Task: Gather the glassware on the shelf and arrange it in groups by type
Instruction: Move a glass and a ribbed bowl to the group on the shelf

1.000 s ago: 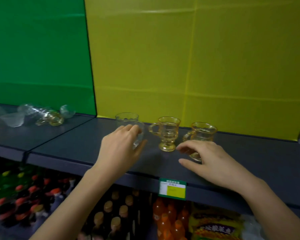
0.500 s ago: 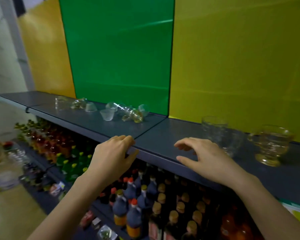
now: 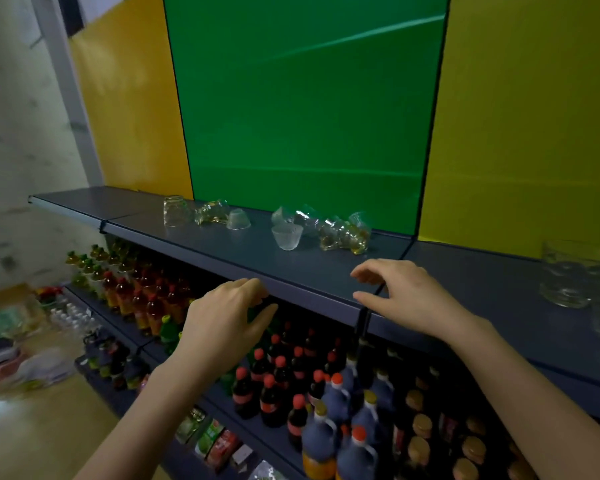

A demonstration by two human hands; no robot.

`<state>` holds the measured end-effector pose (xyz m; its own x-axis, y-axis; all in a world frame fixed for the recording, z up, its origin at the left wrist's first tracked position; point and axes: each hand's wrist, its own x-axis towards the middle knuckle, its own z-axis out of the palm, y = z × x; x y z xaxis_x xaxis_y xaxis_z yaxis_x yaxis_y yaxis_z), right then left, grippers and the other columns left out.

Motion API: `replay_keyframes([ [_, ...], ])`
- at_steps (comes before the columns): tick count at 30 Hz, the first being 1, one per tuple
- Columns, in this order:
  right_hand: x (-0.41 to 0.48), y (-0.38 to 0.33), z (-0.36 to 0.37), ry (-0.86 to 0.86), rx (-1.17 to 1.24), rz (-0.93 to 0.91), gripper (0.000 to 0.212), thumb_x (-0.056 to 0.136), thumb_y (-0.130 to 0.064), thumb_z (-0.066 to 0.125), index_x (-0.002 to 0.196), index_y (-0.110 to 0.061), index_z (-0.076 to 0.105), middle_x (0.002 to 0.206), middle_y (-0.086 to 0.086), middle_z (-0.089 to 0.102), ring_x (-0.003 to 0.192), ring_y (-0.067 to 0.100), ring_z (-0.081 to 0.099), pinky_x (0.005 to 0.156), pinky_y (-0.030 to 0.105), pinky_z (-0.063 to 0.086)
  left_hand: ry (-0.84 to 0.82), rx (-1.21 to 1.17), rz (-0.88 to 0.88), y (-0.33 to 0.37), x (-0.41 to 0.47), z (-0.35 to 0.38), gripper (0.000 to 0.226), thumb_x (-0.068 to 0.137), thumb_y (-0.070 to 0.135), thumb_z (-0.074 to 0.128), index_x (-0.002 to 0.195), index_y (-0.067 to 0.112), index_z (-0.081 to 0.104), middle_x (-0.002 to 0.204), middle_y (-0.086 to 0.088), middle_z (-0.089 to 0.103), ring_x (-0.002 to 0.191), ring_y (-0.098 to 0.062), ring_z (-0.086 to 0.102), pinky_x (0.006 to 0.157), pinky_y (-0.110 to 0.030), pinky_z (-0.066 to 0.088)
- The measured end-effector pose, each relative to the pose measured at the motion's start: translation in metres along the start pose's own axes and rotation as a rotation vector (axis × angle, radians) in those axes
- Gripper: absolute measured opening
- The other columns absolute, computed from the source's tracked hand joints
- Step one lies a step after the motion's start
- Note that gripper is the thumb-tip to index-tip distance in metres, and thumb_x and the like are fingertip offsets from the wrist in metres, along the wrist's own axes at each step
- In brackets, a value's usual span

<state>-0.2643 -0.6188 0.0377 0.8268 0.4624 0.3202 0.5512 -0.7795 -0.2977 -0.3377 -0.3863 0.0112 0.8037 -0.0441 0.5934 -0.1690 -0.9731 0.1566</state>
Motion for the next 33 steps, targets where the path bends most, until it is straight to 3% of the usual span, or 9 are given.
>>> replay_keyframes([
  [13, 0.132, 0.022, 0.031, 0.068, -0.109, 0.090, 0.039, 0.084, -0.037, 0.060, 0.119, -0.021, 0.055, 0.120, -0.002, 0.062, 0.108, 0.017, 0.057, 0.094, 0.040, 0.047, 0.013, -0.081, 0.040, -0.085, 0.091, 0.049, 0.026, 0.086, 0.044, 0.052, 0.100, 0.023, 0.058, 0.096, 0.011, 0.063, 0.092, -0.015, 0.060, 0.070, -0.035, 0.051],
  [23, 0.216, 0.055, 0.043, 0.015, -0.280, 0.251, 0.066, 0.083, -0.055, 0.053, 0.135, -0.017, 0.038, 0.139, 0.002, 0.047, 0.124, 0.025, 0.047, 0.100, 0.043, 0.042, 0.016, -0.173, 0.051, -0.125, 0.187, 0.100, 0.028, 0.084, 0.048, 0.053, 0.098, 0.025, 0.057, 0.089, 0.015, 0.058, 0.085, -0.014, 0.060, 0.070, -0.032, 0.047],
  [27, 0.229, 0.061, 0.052, -0.003, -0.322, 0.309, 0.071, 0.080, -0.062, 0.052, 0.134, -0.017, 0.039, 0.137, 0.002, 0.048, 0.123, 0.025, 0.047, 0.097, 0.042, 0.044, -0.010, -0.254, 0.030, -0.134, 0.206, 0.119, 0.049, 0.074, 0.066, 0.048, 0.102, 0.027, 0.054, 0.091, 0.018, 0.054, 0.079, -0.009, 0.055, 0.065, -0.028, 0.040],
  [33, 0.242, 0.069, 0.066, -0.058, -0.341, 0.439, 0.076, 0.068, -0.066, 0.062, 0.124, -0.017, 0.045, 0.128, 0.004, 0.055, 0.113, 0.028, 0.054, 0.090, 0.042, 0.048, -0.116, -0.413, -0.019, -0.142, 0.224, 0.141, 0.078, 0.058, 0.072, 0.061, 0.118, 0.024, 0.048, 0.108, 0.014, 0.052, 0.091, -0.011, 0.054, 0.082, -0.034, 0.047],
])
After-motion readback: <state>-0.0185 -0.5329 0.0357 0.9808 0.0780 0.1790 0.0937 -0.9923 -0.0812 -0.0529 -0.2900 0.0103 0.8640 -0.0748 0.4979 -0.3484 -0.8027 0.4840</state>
